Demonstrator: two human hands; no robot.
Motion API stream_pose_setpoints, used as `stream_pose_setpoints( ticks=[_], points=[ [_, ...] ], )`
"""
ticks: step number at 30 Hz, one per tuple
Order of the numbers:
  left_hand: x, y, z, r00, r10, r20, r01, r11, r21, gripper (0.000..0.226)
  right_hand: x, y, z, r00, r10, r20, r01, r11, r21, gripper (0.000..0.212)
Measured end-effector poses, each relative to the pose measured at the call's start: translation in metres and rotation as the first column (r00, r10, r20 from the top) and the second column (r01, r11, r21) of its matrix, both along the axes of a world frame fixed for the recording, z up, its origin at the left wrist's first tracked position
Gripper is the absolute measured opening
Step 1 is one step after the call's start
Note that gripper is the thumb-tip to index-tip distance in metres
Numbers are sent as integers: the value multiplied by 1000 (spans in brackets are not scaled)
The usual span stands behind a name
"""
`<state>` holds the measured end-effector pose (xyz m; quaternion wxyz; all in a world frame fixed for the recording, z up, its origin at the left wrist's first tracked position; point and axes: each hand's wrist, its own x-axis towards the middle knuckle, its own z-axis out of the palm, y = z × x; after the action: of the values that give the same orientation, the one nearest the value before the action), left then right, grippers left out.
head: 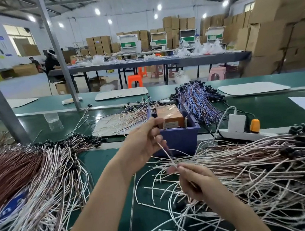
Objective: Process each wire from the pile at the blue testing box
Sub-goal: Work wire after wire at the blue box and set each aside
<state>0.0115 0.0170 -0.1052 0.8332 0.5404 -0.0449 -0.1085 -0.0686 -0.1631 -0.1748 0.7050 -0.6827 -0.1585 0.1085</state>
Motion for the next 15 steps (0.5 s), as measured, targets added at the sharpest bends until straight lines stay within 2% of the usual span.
stream_pose_setpoints(
  ticks=[3,5,10,15],
  points=[
    [-3,5,-26,949,294,116,-310,936,166,33,13,0,-3,950,-312,-17,312,947,81,29],
    [-11,1,-50,903,366,227,-417,873,253,40,23,4,-3,876,-481,-26,481,868,121,27],
    [-28,-17,-87,873,351,339,-459,827,325,55,41,20,-6,755,-653,69,648,758,78,24],
    [-32,-22,-92,882,223,416,-393,835,385,51,47,25,-17,756,-644,114,645,763,35,24]
  ],
)
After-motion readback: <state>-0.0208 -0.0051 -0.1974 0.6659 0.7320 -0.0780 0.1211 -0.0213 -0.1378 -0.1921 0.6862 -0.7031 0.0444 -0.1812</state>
